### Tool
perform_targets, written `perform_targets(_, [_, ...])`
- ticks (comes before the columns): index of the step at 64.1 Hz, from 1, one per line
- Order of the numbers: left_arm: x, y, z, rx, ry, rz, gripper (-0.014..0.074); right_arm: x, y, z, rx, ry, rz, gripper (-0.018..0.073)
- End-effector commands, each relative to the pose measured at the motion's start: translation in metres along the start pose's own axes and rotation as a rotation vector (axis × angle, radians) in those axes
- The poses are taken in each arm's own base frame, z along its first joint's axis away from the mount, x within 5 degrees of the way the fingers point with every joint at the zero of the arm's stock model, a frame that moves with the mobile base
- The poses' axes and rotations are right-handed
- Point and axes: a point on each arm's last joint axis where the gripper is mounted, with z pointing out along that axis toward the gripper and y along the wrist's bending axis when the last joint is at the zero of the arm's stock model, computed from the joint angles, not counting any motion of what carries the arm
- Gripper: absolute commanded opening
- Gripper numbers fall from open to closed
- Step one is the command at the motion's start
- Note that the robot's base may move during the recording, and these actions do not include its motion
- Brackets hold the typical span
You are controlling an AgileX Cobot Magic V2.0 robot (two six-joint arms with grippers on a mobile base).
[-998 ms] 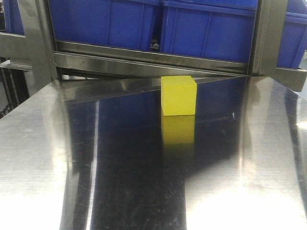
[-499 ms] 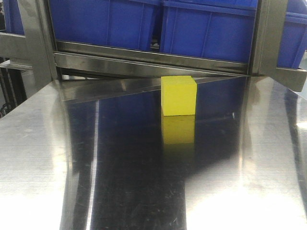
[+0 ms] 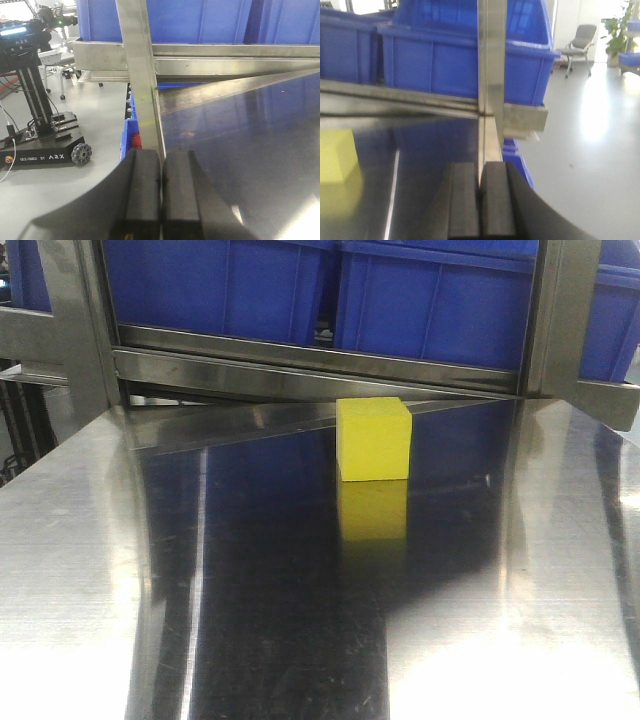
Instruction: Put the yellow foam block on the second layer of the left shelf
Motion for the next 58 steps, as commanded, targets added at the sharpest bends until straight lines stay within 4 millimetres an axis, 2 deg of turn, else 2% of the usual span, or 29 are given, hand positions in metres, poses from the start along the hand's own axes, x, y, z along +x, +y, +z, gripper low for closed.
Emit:
perform_targets(1, [0.001, -0.002, 0.000, 0.023, -0.068, -0.006, 0.0137, -0.045, 0.002, -0.004, -0.005, -0.172, -0.015, 0.0064])
perform_targets(6, [0.001, -0.002, 0.000, 0.023, -0.068, -0.006, 0.0137, -0.071, 0.003, 0.000, -0.005, -0.154, -0.015, 0.0064])
perform_targets(11, [0.001, -0.002, 0.000, 0.023, -0.068, -0.006, 0.0137, -0.087, 0.004, 0.010, -0.003, -0.080, -0.015, 0.0064])
perform_targets(20, [0.001, -0.002, 0.000, 0.023, -0.068, -0.006, 0.0137, -0.107, 0.006, 0.044, -0.002, 0.148, -0.015, 0.0069])
perform_targets(28, [0.001, -0.002, 0.000, 0.023, -0.068, -0.006, 0.0137, -0.121, 0.014, 0.077, -0.055, 0.267, -0.017, 0.0097])
perform_targets(34, [0.001, -0.002, 0.000, 0.023, -0.068, -0.006, 0.0137, -0.127, 0.024, 0.099, -0.116, 0.345, -0.024, 0.0223])
perform_targets(42, [0.001, -0.002, 0.000, 0.023, -0.068, -0.006, 0.0137, -0.133, 0.047, 0.131, -0.215, 0.457, -0.044, 0.0487])
perform_targets(46, [0.001, -0.002, 0.000, 0.023, -0.068, -0.006, 0.0137, -0.133, 0.059, 0.147, -0.257, 0.525, -0.059, 0.0585])
perform_targets(50, [0.001, -0.002, 0.000, 0.023, -0.068, -0.006, 0.0137, -0.133, 0.073, 0.163, -0.297, 0.583, -0.081, 0.0640])
perform_targets(58, [0.001, -0.002, 0.000, 0.023, -0.068, -0.006, 0.0137, -0.132, 0.103, 0.194, -0.361, 0.705, -0.150, 0.0628])
